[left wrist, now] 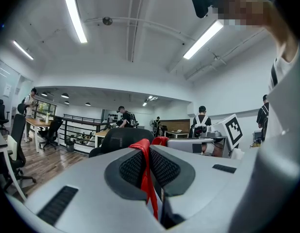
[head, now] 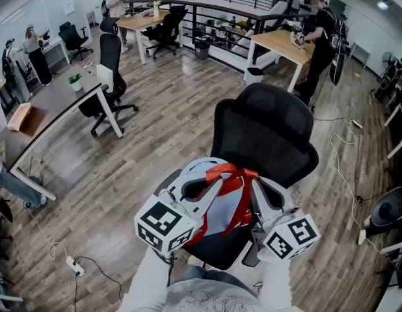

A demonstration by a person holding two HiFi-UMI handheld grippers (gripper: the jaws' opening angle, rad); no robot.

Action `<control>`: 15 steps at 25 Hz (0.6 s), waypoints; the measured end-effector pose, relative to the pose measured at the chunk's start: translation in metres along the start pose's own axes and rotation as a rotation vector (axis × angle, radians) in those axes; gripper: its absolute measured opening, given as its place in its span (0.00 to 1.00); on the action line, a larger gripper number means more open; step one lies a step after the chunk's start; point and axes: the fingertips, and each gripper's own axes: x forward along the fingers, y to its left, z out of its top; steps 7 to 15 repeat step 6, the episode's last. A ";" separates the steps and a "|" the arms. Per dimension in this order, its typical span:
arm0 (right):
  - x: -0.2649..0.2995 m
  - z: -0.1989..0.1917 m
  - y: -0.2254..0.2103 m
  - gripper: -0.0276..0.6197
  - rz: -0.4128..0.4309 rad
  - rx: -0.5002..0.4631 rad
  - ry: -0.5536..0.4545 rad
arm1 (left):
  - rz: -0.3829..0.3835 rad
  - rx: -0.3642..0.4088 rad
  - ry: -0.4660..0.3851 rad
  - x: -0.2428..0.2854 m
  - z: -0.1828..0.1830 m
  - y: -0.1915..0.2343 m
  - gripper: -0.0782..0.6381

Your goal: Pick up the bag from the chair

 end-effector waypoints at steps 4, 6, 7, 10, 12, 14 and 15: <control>0.000 0.008 -0.010 0.08 -0.003 0.001 0.002 | -0.002 0.001 0.001 0.010 0.007 -0.001 0.13; 0.000 0.013 -0.016 0.08 -0.005 0.002 0.002 | -0.003 -0.002 0.000 0.017 0.012 0.000 0.13; 0.000 0.013 -0.016 0.08 -0.005 0.002 0.002 | -0.003 -0.002 0.000 0.017 0.012 0.000 0.13; 0.000 0.013 -0.016 0.08 -0.005 0.002 0.002 | -0.003 -0.002 0.000 0.017 0.012 0.000 0.13; 0.000 0.013 -0.016 0.08 -0.005 0.002 0.002 | -0.003 -0.002 0.000 0.017 0.012 0.000 0.13; 0.000 0.013 -0.016 0.08 -0.005 0.002 0.002 | -0.003 -0.002 0.000 0.017 0.012 0.000 0.13; 0.000 0.013 -0.016 0.08 -0.005 0.002 0.002 | -0.003 -0.002 0.000 0.017 0.012 0.000 0.13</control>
